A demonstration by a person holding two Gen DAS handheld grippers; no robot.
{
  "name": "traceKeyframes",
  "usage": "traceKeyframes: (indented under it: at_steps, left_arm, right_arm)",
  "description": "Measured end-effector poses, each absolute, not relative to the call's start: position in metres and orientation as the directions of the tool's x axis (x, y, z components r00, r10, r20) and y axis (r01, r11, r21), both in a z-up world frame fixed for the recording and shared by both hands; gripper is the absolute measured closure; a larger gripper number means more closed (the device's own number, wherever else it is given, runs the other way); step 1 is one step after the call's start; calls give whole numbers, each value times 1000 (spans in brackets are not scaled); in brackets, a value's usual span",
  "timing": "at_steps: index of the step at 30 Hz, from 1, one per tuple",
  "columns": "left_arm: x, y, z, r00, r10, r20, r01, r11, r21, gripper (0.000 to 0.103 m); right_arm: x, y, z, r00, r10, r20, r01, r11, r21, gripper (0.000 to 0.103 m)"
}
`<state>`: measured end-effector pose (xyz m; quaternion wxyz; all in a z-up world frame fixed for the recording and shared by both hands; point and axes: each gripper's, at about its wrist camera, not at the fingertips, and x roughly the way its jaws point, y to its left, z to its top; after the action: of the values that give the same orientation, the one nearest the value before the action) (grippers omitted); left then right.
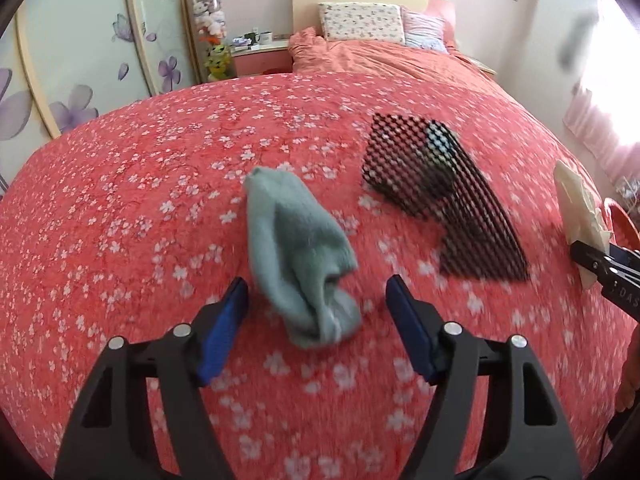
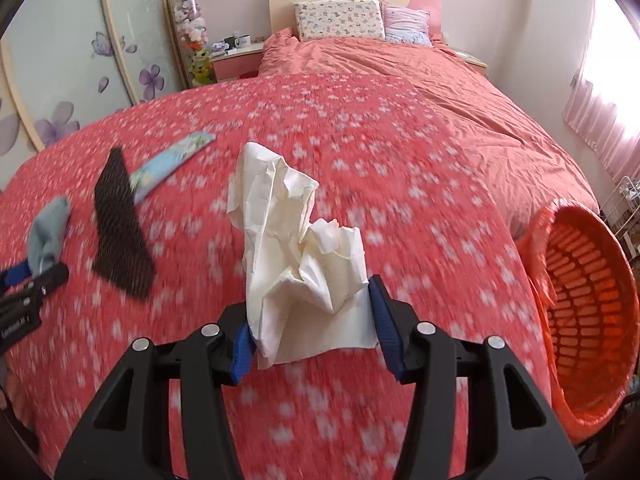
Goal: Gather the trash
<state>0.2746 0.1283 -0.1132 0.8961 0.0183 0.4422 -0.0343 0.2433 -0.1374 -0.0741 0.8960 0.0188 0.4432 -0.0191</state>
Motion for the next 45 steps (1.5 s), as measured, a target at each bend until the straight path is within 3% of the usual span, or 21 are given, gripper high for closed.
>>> traceKeyframes:
  at_steps: [15, 19, 29, 37, 42, 45]
  left_arm:
    - [294, 144, -111, 604, 25, -797, -42, 999, -1, 30]
    - [300, 145, -111, 594, 41, -803, -59, 998, 7, 21]
    - [307, 146, -115, 575, 35, -817, -53, 999, 5, 5]
    - [307, 144, -116, 574, 35, -818, -53, 999, 6, 4]
    - [307, 144, -116, 573, 36, -819, -53, 999, 7, 3]
    - [306, 144, -117, 574, 36, -818, -52, 999, 7, 3]
  right_arm:
    - [257, -130, -80, 614, -37, -789, 67, 998, 6, 49]
    - [256, -137, -82, 622, -20, -783, 65, 998, 26, 43]
    - [251, -137, -83, 622, -20, -783, 68, 997, 28, 40]
    - [254, -137, -87, 601, -23, -799, 69, 997, 23, 11]
    - [257, -136, -89, 589, -18, -808, 64, 998, 24, 2]
    - [257, -137, -90, 588, -17, -808, 61, 998, 24, 2]
